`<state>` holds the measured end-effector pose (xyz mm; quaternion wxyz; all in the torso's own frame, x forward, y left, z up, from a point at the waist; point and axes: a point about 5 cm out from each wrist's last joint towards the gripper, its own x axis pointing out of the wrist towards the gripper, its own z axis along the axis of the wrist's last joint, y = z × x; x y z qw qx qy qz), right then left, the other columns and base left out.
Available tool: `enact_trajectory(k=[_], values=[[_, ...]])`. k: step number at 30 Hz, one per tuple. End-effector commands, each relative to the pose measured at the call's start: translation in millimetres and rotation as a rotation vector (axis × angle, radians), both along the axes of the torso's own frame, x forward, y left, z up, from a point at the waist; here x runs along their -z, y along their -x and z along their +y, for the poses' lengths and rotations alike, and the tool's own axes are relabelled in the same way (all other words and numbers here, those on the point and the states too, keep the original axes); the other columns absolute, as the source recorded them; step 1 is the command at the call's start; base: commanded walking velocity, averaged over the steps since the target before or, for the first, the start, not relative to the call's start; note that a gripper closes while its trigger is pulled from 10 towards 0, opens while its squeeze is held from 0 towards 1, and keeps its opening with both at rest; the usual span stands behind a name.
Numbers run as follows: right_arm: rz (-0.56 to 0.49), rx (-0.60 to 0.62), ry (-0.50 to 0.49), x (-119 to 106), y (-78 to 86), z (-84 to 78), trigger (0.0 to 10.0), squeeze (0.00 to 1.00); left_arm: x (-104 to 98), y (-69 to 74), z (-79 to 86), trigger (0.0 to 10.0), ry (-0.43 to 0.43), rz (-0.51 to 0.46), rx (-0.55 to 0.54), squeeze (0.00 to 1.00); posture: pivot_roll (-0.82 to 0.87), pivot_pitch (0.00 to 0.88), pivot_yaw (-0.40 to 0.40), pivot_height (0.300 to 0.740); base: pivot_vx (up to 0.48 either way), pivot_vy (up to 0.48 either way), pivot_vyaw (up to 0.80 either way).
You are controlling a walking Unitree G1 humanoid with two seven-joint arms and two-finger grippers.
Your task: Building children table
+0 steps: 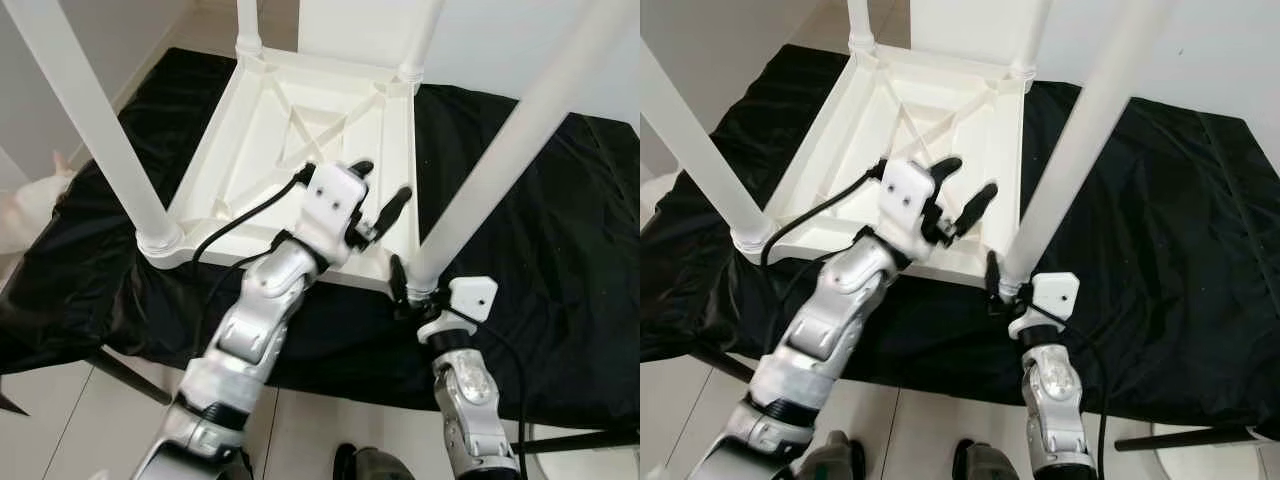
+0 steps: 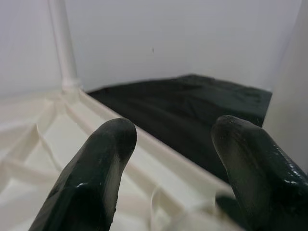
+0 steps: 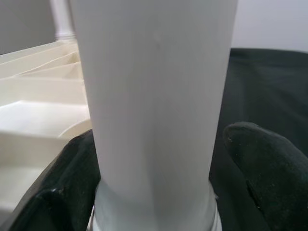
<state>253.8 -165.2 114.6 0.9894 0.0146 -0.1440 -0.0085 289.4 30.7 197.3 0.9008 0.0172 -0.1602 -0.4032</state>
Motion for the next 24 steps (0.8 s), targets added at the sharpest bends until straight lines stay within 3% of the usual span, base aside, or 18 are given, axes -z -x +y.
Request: enact_trajectory(k=[1,9,15,24], values=[[-0.003,0.041,-0.007,-1,2.8,-9.1,10.0,0.00,-2,1.4,-0.8,10.0,-0.002,-0.008,0.035,0.00,0.09,0.084,-0.038,0.740,0.000,0.000,0.00],[0.000,0.001,0.025,-3,4.3,-4.1,10.0,0.00,1,2.7,9.6,10.0,-0.029,-0.005,0.028,0.00,0.09,0.079,-0.040,0.740,0.000,0.000,0.00],[-0.068,-0.013,0.033,-30,8.4,8.1,10.0,0.00,12,21.0,18.5,10.0,-0.116,0.012,0.147,0.00,0.09,0.071,-0.049,0.740,0.000,0.000,0.00],[-0.130,0.010,0.048,-58,13.4,13.6,10.0,0.00,24,24.5,22.4,10.0,-0.165,0.015,0.149,0.00,0.08,0.065,-0.056,0.740,0.000,0.000,0.00]])
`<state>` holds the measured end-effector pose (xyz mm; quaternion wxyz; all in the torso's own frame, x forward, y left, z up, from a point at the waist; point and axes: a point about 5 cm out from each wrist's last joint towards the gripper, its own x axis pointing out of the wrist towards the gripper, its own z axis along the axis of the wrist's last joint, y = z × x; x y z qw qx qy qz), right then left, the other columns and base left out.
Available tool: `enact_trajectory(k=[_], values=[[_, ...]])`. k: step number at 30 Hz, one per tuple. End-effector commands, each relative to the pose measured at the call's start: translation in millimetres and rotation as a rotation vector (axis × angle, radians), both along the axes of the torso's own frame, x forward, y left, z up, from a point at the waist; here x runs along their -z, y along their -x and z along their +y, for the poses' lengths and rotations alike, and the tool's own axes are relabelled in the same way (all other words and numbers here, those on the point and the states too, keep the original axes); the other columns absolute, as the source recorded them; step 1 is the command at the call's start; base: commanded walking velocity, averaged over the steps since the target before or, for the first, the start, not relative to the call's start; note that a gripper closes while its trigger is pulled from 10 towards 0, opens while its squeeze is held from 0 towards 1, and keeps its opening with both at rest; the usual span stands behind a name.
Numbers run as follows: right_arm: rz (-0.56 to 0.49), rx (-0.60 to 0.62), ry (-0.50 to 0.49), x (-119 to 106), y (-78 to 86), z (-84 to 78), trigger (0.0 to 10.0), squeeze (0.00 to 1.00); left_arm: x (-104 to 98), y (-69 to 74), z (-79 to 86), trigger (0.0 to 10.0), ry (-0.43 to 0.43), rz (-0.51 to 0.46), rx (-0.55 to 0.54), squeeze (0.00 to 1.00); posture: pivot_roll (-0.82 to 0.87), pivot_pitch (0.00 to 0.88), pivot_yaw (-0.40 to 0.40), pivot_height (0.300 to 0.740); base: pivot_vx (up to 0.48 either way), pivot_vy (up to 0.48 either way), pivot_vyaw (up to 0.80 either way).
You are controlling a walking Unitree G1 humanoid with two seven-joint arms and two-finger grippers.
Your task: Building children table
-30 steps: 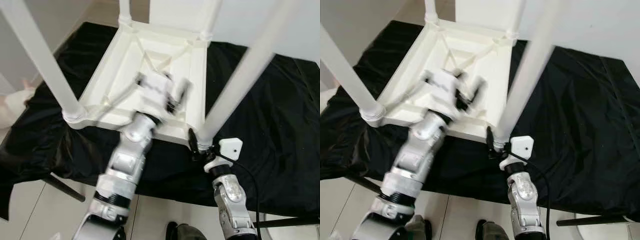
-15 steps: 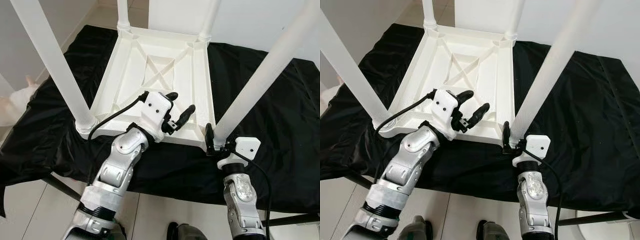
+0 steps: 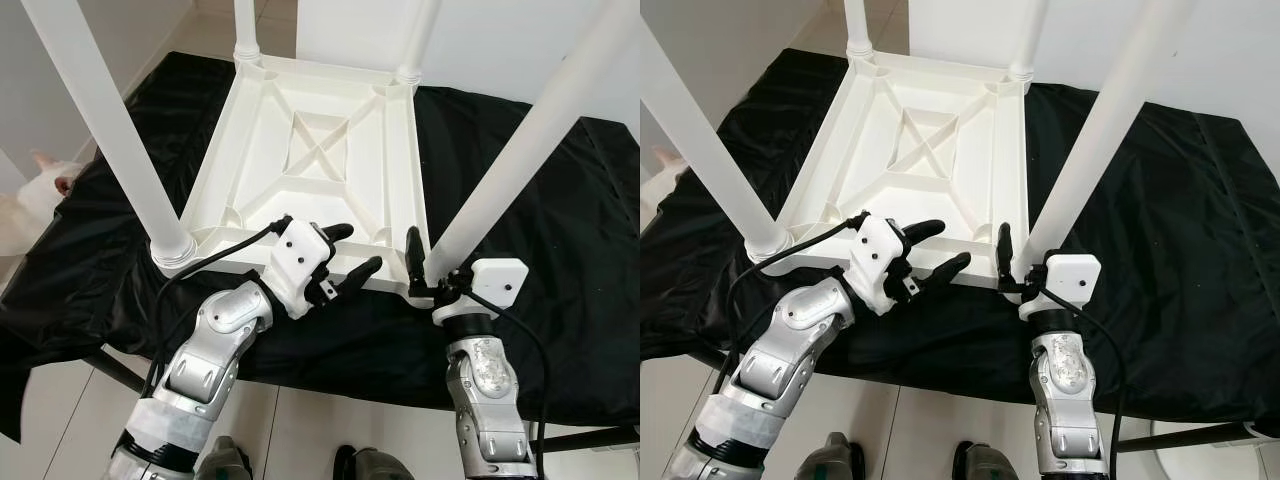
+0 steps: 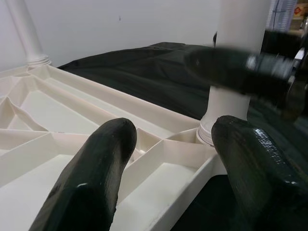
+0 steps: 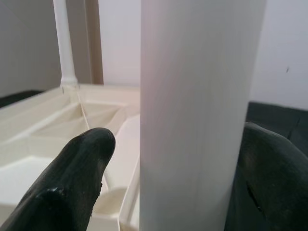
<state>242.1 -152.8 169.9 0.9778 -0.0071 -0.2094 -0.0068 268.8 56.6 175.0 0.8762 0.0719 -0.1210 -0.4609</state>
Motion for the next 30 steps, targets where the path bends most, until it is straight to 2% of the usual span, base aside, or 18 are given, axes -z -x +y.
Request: enact_trajectory(k=[1,3,8,9,11,12,14,15,30], values=[[0.002,0.005,0.004,-3,1.7,1.2,10.0,0.00,2,3.8,-3.4,10.0,-0.015,-0.003,0.044,0.00,0.08,0.065,-0.056,0.740,0.000,0.000,0.00],[-0.020,0.014,0.006,-14,3.0,1.1,10.0,0.00,1,4.7,-3.6,10.0,-0.013,0.003,0.051,0.00,0.08,0.068,-0.057,0.740,0.000,0.000,0.00],[-0.036,0.022,0.017,-21,4.1,1.4,10.0,0.00,1,5.4,-3.3,10.0,-0.015,0.005,0.055,0.00,0.08,0.069,-0.057,0.740,0.000,0.000,0.00],[-0.057,0.025,0.020,-29,5.2,1.2,0.0,0.00,1,6.3,-3.7,10.0,-0.018,0.010,0.064,0.00,0.08,0.069,-0.062,0.740,0.000,0.000,0.00],[-0.070,0.028,0.020,-35,5.6,0.8,0.0,0.00,3,6.4,-3.7,10.0,-0.023,0.009,0.068,0.00,0.07,0.067,-0.065,0.740,0.000,0.000,0.00],[-0.077,0.033,0.023,-38,5.4,0.4,7.1,0.00,4,6.2,-3.8,10.0,-0.029,0.007,0.068,0.00,0.07,0.065,-0.065,0.740,0.000,0.000,0.00],[-0.077,0.033,0.023,-38,5.4,0.4,7.1,0.00,4,6.2,-3.8,10.0,-0.029,0.007,0.068,0.00,0.07,0.065,-0.065,0.740,0.000,0.000,0.00],[-0.086,0.040,0.026,-42,4.2,-0.1,10.0,0.00,6,6.4,-4.4,10.0,-0.035,0.006,0.069,0.00,0.07,0.064,-0.068,0.740,0.000,0.000,0.00],[-0.050,0.105,0.094,-63,-10.6,0.5,10.0,0.00,11,9.6,-11.0,10.0,-0.079,-0.001,0.104,0.00,0.07,0.053,-0.071,0.740,0.000,0.000,0.00]])
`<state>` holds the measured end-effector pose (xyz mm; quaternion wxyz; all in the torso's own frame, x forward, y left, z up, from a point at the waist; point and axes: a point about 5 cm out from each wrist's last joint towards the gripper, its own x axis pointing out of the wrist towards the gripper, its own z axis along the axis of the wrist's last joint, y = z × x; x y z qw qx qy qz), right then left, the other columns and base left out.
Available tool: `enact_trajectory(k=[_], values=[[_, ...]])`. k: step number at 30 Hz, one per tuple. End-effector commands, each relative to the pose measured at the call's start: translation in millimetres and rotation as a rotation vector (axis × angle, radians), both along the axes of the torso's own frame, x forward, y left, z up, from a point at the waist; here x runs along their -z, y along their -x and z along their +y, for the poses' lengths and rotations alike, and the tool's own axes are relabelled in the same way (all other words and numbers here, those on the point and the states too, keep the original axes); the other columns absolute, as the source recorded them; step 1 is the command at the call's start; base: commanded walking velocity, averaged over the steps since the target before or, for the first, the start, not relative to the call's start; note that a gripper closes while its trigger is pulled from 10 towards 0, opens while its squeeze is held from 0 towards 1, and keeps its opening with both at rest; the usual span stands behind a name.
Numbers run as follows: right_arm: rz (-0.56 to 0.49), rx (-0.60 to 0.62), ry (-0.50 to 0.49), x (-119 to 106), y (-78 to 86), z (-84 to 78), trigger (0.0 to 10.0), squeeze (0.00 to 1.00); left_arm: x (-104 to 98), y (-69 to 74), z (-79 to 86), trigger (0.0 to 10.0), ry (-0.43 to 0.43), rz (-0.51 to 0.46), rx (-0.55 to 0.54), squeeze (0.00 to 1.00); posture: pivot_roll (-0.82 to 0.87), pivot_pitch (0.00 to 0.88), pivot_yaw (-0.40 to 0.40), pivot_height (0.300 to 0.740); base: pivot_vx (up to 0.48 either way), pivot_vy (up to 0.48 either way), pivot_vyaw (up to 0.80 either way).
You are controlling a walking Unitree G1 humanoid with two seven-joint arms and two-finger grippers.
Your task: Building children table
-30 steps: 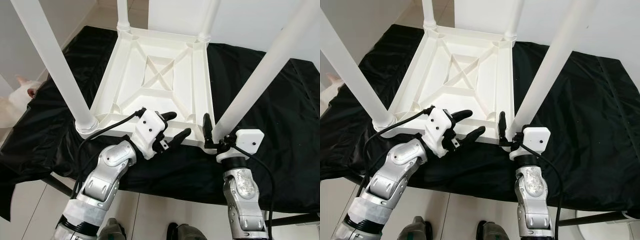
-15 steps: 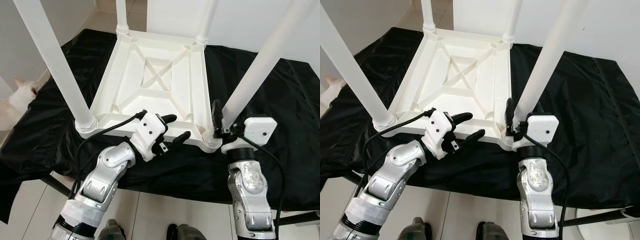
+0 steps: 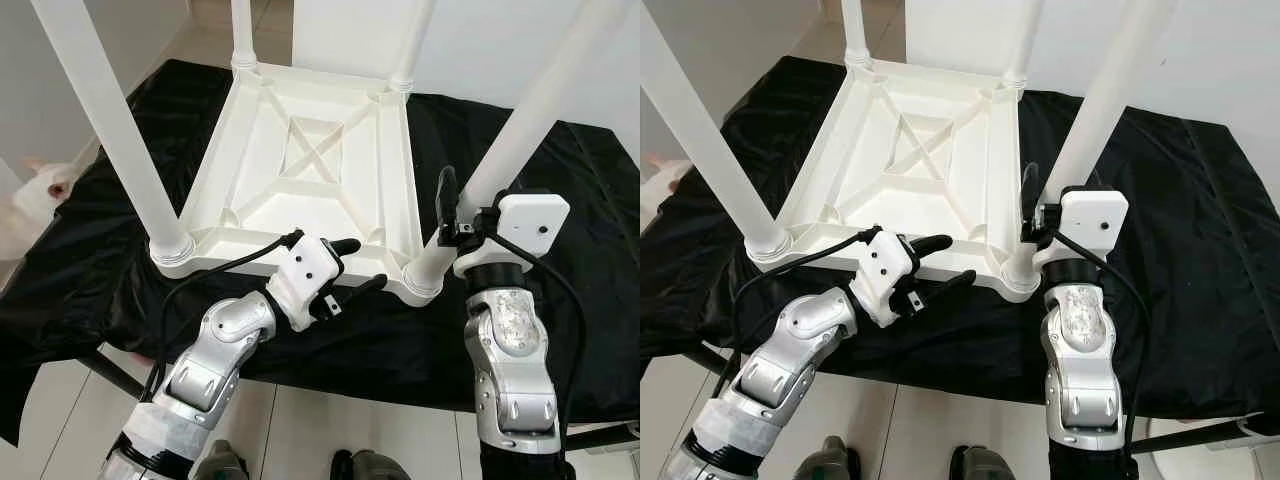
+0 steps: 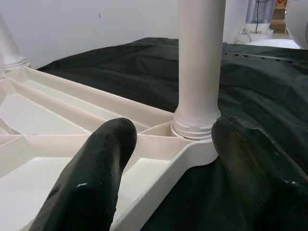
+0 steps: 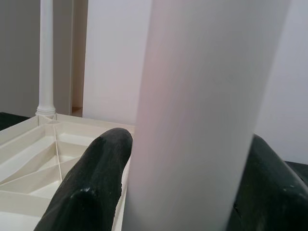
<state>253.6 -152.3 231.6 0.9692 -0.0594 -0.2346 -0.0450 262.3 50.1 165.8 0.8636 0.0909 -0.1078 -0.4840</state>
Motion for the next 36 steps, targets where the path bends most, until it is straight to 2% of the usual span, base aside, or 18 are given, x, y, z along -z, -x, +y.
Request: enact_trajectory(k=[1,8,13,15,18,23,26,36], values=[[0.003,0.009,0.007,-1,0.9,0.0,10.0,0.00,1,3.1,-4.5,10.0,-0.026,-0.006,0.058,0.00,0.07,0.053,-0.071,0.740,0.000,0.000,0.00],[0.018,0.000,-0.006,-2,-3.2,3.5,10.0,0.00,0,3.1,-6.7,10.0,-0.020,-0.004,0.064,0.00,0.07,0.054,-0.070,0.740,0.000,0.000,0.00],[0.036,0.005,-0.008,-2,-5.5,4.1,10.0,0.00,4,3.7,-5.7,10.0,-0.047,0.031,0.071,0.00,0.07,0.053,-0.068,0.740,0.000,0.000,0.00],[0.052,0.017,-0.011,-1,-7.9,2.6,10.0,0.00,6,12.1,-1.4,10.0,-0.051,0.072,0.141,0.00,0.07,0.053,-0.066,0.740,0.000,0.000,0.00],[0.070,0.027,-0.013,1,-10.1,2.0,10.0,0.00,8,19.7,0.0,10.0,-0.057,0.086,0.188,0.00,0.08,0.054,-0.073,0.740,0.000,0.000,0.00],[0.088,0.025,-0.018,4,-12.2,4.5,10.0,0.00,15,24.4,-0.5,10.0,-0.104,0.103,0.217,0.00,0.09,0.055,-0.077,0.740,0.000,0.000,0.00],[0.102,0.030,-0.023,5,-15.5,6.4,10.0,0.00,23,31.1,0.6,10.0,-0.148,0.145,0.264,0.00,0.09,0.058,-0.077,0.740,0.000,0.000,0.00],[0.104,0.031,-0.031,0,-18.7,9.4,10.0,0.00,20,30.8,1.8,10.0,-0.149,0.146,0.250,0.00,0.09,0.055,-0.083,0.740,0.000,0.000,0.00]])
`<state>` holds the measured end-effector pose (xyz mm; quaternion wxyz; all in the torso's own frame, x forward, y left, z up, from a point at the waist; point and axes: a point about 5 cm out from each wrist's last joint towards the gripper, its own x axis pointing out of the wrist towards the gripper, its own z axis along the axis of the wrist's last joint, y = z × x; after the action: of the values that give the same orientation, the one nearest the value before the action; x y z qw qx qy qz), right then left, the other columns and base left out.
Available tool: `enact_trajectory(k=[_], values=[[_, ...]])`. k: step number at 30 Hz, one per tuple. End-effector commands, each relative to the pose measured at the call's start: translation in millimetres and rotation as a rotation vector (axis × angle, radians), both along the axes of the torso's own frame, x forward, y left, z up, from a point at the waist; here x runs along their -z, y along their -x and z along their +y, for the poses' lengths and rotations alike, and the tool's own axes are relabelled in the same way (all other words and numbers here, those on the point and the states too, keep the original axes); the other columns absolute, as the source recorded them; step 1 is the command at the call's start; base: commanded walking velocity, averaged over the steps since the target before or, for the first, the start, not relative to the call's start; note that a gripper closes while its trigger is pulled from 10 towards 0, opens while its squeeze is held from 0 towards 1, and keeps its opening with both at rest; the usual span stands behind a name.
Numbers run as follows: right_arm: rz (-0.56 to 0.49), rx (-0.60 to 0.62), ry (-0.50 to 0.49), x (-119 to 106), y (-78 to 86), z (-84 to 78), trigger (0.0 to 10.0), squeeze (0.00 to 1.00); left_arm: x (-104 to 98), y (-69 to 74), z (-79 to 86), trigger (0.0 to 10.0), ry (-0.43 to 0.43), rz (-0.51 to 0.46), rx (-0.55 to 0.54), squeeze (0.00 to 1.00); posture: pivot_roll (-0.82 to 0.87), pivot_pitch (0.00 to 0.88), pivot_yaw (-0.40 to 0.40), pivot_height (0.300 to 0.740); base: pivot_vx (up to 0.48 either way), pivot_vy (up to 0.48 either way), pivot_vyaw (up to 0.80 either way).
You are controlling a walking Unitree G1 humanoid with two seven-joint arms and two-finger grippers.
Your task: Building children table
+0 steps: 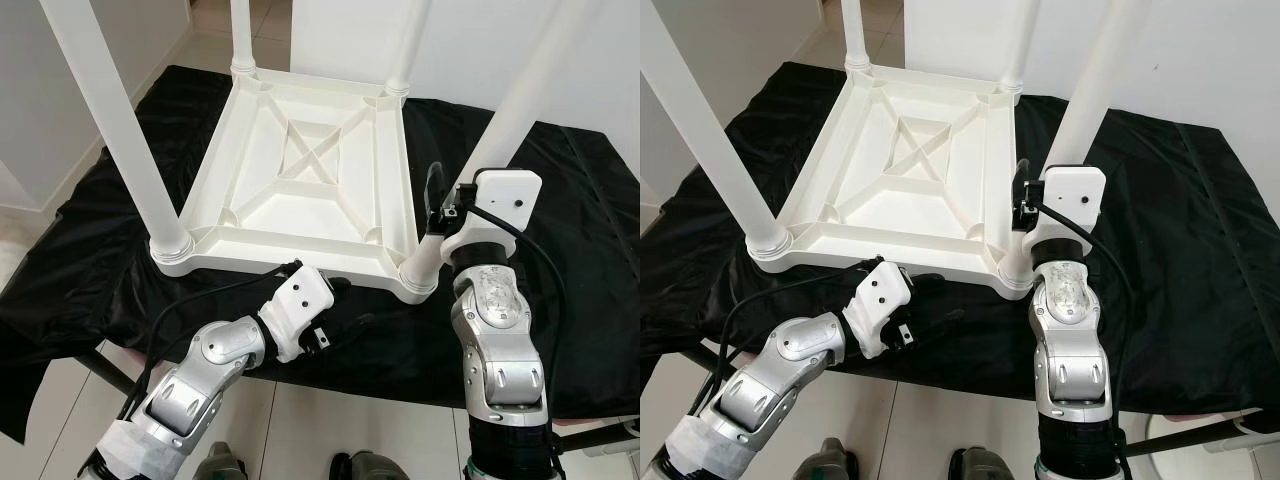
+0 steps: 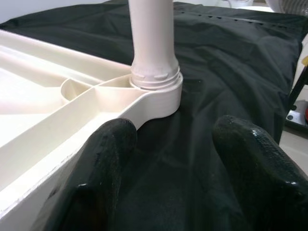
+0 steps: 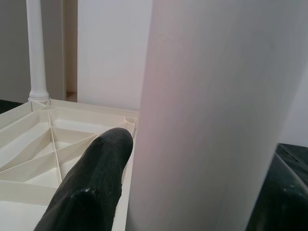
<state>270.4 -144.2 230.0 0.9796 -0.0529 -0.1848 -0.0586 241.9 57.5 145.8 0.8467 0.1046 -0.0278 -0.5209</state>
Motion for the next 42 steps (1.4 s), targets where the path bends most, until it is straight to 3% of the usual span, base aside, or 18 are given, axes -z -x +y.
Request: enact_trajectory(k=[1,8,19,38,41,42], values=[[0.003,0.002,-0.009,-3,-2.4,2.3,10.0,0.00,-1,10.2,-5.7,10.0,-0.026,0.024,0.186,0.00,0.09,0.053,-0.085,0.740,0.000,0.000,0.00],[0.009,-0.008,-0.030,-6,-3.2,4.8,10.0,0.00,-2,10.3,-5.7,10.0,-0.024,0.020,0.182,0.00,0.09,0.050,-0.088,0.740,0.000,0.000,0.00],[0.103,-0.009,-0.100,6,-5.0,4.8,10.0,0.00,-4,10.7,-5.7,10.0,-0.019,0.021,0.177,0.00,0.10,0.042,-0.094,0.740,0.000,0.000,0.00],[0.146,-0.018,-0.111,12,-6.3,6.4,10.0,0.00,-6,12.1,-5.7,10.0,-0.017,0.020,0.175,0.00,0.10,0.043,-0.103,0.740,0.000,0.000,0.00],[0.150,-0.056,-0.347,13,-5.6,2.3,10.0,0.00,-9,13.3,-7.7,10.0,-0.011,0.016,0.174,0.00,0.10,0.047,-0.102,0.740,0.000,0.000,0.00],[0.150,-0.056,-0.347,13,-5.6,2.3,10.0,0.00,-9,13.3,-7.7,10.0,-0.011,0.016,0.174,0.00,0.10,0.047,-0.102,0.740,0.000,0.000,0.00]])
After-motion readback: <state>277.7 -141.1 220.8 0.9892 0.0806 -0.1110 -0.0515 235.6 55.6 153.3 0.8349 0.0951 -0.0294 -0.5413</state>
